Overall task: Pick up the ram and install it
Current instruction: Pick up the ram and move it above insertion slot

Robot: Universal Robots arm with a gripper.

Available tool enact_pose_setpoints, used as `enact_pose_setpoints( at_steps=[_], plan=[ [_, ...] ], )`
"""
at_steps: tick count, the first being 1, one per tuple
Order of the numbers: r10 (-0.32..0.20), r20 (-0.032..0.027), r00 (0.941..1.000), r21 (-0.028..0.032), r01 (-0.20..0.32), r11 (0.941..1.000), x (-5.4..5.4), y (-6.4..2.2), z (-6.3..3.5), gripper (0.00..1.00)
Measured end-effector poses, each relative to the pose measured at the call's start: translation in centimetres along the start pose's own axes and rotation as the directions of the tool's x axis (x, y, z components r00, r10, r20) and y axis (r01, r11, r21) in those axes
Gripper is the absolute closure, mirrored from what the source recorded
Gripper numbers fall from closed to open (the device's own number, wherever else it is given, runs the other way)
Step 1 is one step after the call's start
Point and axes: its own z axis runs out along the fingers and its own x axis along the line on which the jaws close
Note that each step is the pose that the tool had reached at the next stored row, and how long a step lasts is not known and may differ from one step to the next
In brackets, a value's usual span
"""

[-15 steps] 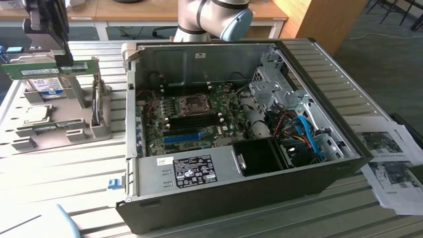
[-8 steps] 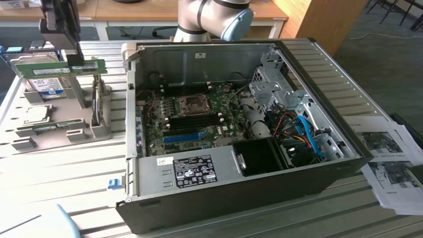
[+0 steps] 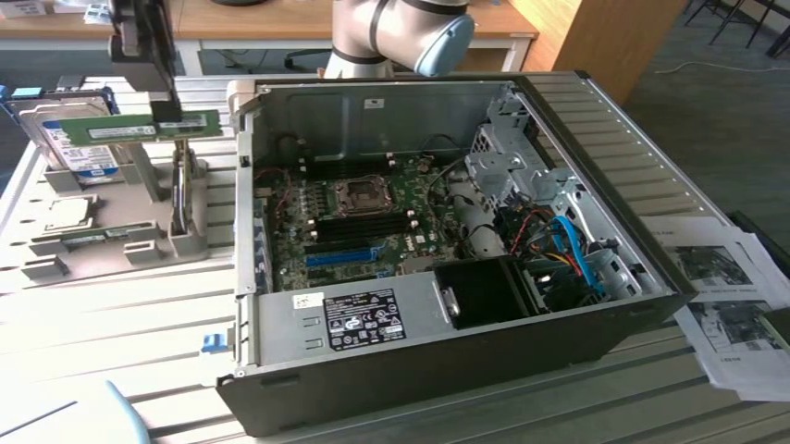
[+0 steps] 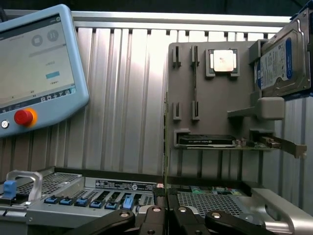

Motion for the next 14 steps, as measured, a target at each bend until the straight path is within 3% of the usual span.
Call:
enact_pose_setpoints(
  at_steps=[14],
  plan=[
    [0.000,-0.0001,1.0000,-0.0001,0.000,1.0000,0.1,-3.75,-0.16,0.89]
  ],
)
